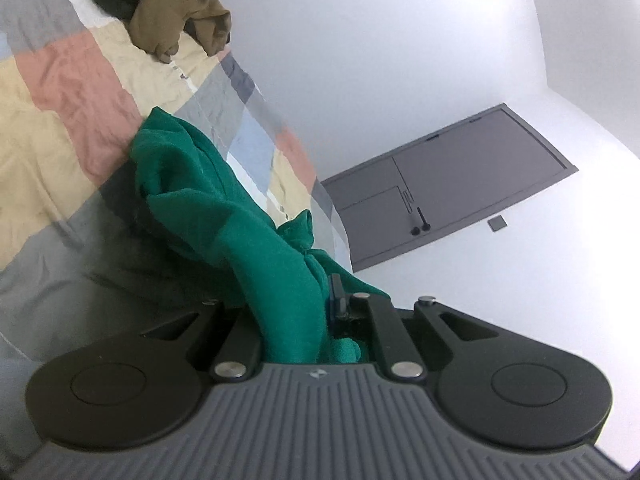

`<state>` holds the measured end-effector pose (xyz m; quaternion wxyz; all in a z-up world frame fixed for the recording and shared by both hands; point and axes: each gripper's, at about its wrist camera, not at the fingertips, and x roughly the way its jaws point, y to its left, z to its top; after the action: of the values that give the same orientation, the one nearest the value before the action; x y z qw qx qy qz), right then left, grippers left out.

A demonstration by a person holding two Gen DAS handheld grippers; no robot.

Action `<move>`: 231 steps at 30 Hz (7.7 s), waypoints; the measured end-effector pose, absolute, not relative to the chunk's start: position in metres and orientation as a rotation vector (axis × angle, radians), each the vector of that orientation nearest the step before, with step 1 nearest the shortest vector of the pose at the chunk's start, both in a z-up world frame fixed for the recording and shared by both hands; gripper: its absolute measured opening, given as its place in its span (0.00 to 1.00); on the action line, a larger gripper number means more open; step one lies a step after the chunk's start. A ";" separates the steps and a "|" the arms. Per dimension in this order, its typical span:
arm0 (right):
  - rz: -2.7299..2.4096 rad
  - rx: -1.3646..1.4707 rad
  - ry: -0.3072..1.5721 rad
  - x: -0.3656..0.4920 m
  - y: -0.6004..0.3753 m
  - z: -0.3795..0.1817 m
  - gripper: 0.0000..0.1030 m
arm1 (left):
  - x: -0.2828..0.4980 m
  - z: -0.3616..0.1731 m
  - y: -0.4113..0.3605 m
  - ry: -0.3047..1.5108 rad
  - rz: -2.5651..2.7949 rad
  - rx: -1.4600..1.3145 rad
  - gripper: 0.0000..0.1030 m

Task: Fold large clothes

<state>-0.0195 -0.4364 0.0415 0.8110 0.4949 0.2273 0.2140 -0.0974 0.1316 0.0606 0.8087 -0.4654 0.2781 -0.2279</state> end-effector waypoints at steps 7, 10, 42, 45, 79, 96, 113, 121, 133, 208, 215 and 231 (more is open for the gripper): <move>0.354 1.063 0.571 0.055 -0.439 0.035 0.09 | -0.036 0.047 0.135 0.578 -0.417 -1.019 0.10; 0.282 1.050 0.589 0.100 -0.437 0.033 0.09 | 0.016 0.042 0.142 0.569 -0.375 -1.074 0.11; 0.007 1.025 0.726 0.352 -0.409 -0.137 0.10 | 0.340 -0.084 0.172 0.754 -0.042 -0.845 0.09; 0.026 1.022 0.700 0.342 -0.409 -0.129 0.14 | 0.330 -0.072 0.167 0.732 -0.068 -0.788 0.10; 0.335 0.196 0.644 0.202 -0.240 -0.059 0.45 | 0.158 -0.034 0.016 0.606 -0.195 -0.278 0.60; 0.151 0.176 0.732 0.380 -0.197 -0.049 0.44 | 0.162 -0.041 0.039 0.529 -0.236 -0.387 0.60; 0.287 0.257 0.673 0.366 -0.156 -0.022 0.47 | 0.163 -0.043 0.054 0.498 -0.219 -0.447 0.60; 0.301 0.142 0.735 0.322 -0.134 -0.048 0.45 | 0.157 -0.044 0.057 0.487 -0.205 -0.446 0.60; -0.048 0.104 0.693 0.297 -0.252 -0.056 0.45 | 0.158 -0.046 0.054 0.481 -0.197 -0.432 0.60; 0.372 0.798 0.826 0.142 -0.266 -0.095 0.76 | 0.107 -0.028 0.009 0.578 -0.210 -0.395 0.70; 0.332 1.132 0.917 0.144 -0.279 -0.137 0.91 | 0.108 -0.049 0.032 0.689 -0.300 -0.797 0.80; -0.052 1.390 0.668 0.139 -0.332 -0.159 0.90 | 0.145 -0.133 0.070 0.793 -0.200 -1.303 0.85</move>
<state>0.1395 -0.3318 -0.1586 0.7168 0.6283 0.3017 -0.0237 0.1453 0.0697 -0.1327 0.7186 -0.5891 0.3585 -0.0902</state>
